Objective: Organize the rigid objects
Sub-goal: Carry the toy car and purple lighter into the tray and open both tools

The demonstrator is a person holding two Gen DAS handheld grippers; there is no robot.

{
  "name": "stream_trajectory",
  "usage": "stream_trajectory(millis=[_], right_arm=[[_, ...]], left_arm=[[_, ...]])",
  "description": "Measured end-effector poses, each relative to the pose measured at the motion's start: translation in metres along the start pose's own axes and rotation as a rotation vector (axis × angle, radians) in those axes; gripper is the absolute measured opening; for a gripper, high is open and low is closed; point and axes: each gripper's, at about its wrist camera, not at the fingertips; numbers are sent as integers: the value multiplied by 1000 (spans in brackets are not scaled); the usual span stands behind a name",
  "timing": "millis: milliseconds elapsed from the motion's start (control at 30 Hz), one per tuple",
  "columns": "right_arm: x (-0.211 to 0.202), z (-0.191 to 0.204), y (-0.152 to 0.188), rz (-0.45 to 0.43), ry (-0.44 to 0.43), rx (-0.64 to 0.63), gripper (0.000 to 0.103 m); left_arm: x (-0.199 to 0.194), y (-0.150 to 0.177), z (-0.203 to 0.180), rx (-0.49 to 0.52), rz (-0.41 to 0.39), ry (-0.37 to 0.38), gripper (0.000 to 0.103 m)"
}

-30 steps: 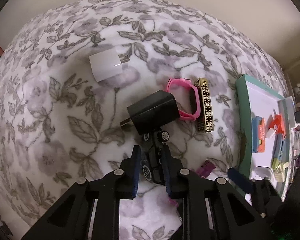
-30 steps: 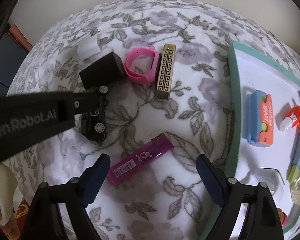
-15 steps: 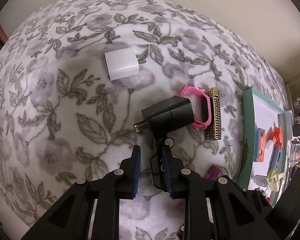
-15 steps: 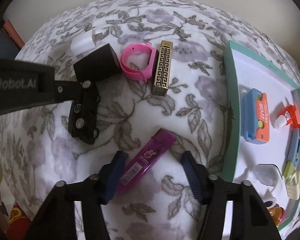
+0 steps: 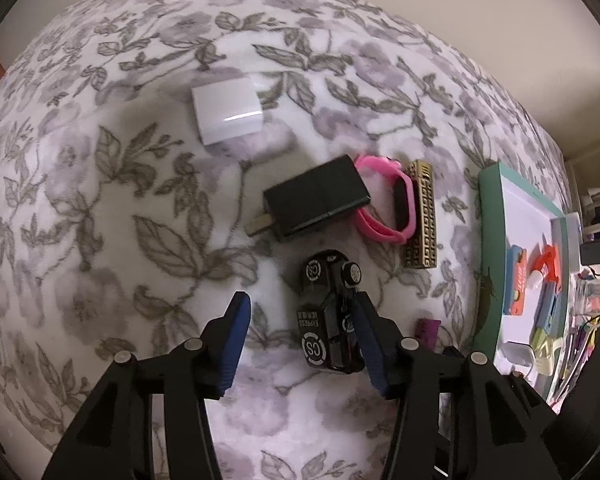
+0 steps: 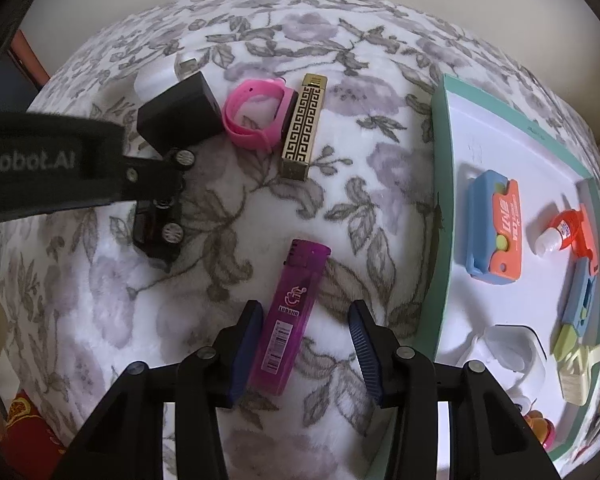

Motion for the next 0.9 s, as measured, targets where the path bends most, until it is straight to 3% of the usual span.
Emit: stream_trajectory(millis=[233, 533, 600, 633, 700, 767, 900], right_arm=[[-6, -7, -3, -13, -16, 14, 48], [-14, -16, -2, -29, -25, 22, 47], [-15, -17, -1, -32, -19, 23, 40], [-17, -19, -1, -36, -14, 27, 35], [-19, -23, 1, -39, -17, 37, 29], [-23, -27, 1, -43, -30, 55, 21], [-31, -34, 2, -48, -53, 81, 21]], left_arm=[[1, 9, -29, 89, -26, -55, 54], [18, 13, -39, 107, -5, -64, 53], [18, 13, -43, 106, -5, -61, 47], [16, 13, -43, 103, -5, -47, 38], [12, 12, -45, 102, -3, -38, 37], [7, 12, -50, 126, -33, -91, 37], [-11, 12, -41, 114, -55, -76, 36]])
Point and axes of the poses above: each gripper's, at about its wrist camera, not at the fingertips, and x roughly the way its jaws point, z to its left, y to its underside, and after that the axes turned 15 degrees about -y, right-handed
